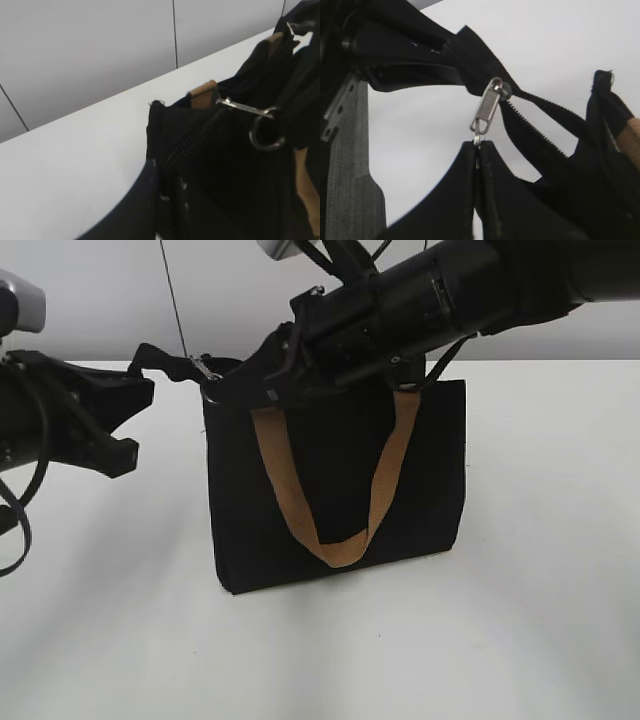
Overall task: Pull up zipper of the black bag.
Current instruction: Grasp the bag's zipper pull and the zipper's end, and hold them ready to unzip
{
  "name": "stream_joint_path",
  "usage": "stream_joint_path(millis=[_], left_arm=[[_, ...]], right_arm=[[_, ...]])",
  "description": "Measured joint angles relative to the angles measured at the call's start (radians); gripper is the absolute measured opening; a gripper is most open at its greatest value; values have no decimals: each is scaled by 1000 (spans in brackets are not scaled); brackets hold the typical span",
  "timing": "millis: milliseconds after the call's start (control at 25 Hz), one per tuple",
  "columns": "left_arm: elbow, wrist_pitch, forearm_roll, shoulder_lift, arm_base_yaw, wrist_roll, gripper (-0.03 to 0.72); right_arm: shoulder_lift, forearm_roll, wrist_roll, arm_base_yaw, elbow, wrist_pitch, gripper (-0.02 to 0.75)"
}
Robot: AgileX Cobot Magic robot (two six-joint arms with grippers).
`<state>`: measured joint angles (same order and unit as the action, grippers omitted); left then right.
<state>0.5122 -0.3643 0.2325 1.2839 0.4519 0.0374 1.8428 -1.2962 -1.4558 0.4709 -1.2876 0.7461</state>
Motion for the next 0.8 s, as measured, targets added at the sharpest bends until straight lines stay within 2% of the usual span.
stream_joint_path(millis=[480, 800], left_arm=[[0, 71, 0, 0, 0, 0, 20], [0, 100, 0, 0, 0, 0, 20]], right_arm=[[-8, 0, 101, 0, 0, 70, -1], [-49, -1, 104, 0, 0, 5, -1]])
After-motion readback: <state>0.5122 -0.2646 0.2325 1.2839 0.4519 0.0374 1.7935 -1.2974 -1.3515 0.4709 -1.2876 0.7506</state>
